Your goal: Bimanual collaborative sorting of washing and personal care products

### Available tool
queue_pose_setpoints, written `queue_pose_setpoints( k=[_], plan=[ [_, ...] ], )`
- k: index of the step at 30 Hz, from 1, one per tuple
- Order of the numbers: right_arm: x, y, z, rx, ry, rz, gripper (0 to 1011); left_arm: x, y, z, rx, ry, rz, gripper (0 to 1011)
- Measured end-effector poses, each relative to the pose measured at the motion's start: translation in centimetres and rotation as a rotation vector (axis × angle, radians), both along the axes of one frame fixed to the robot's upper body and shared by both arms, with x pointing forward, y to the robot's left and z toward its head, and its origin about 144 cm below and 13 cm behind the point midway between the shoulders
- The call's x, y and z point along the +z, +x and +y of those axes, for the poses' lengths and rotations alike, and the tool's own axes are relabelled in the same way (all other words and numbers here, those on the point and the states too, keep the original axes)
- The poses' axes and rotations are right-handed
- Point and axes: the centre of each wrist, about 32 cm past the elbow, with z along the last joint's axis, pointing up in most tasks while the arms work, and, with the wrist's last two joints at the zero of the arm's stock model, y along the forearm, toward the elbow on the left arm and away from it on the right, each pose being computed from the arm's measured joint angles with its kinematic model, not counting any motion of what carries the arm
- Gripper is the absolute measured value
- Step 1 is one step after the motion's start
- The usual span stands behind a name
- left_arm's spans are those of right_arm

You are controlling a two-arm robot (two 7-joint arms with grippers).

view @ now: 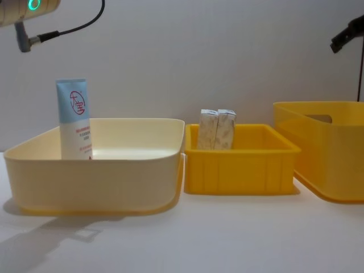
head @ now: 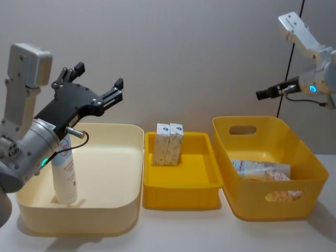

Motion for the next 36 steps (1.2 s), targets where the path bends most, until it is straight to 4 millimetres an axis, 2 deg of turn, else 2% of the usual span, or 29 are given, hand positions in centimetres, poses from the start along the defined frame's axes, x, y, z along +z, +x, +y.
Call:
queue_pose_setpoints(
  k=[13, 36],
  plan=[
    [-0.5, -2.6, 1.3, 0.035, 0.011, -0.183, 1001, 0.0, 0.0, 0.0, 0.0, 0.0, 0.0, 1003],
    [-1.8, -9.8, 4.1, 0.258, 0.043, -0.546, 1001, 0.0, 0.0, 0.0, 0.0, 0.0, 0.0, 1003]
  ],
)
